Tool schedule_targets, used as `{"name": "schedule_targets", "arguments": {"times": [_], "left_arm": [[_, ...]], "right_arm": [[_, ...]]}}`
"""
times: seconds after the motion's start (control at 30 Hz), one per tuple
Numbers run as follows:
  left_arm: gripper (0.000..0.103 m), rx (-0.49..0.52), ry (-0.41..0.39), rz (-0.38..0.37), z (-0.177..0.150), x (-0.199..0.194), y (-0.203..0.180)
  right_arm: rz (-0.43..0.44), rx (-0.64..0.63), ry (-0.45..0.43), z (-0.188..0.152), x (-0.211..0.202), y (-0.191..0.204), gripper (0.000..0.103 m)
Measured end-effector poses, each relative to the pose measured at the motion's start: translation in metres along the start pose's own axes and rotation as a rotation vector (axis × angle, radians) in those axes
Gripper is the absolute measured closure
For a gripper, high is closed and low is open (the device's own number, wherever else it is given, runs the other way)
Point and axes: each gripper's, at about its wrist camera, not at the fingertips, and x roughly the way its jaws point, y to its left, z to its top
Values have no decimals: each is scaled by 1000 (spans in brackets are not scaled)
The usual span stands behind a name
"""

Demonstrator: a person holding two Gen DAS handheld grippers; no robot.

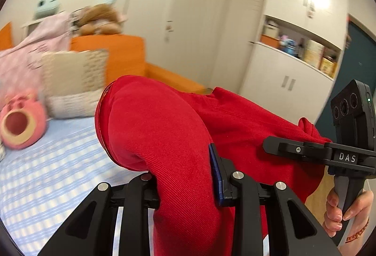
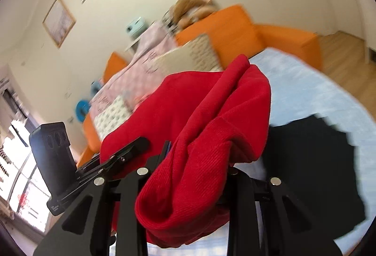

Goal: Fold large clothes
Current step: 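Grasp the red sweater bundle with the left tool and lift it off the bed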

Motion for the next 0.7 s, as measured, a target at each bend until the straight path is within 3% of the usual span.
{"name": "schedule_targets", "arguments": {"times": [0.17,0.33,0.53,0.7], "left_arm": [[70,4,26,-82,-11,49,-69],[70,12,65,-90,-51,98,-112],[70,74,58,-78,-99,138,-144],[68,38,87,-81,-121,157,-134]], "right_arm": [[-94,43,-23,-6,-47,-64,75],[-169,78,-5,-35,-53,-125,75],[-194,154,43,-70,-36,-187,75],[-211,196,62,-97,-31,-222,75]]}}
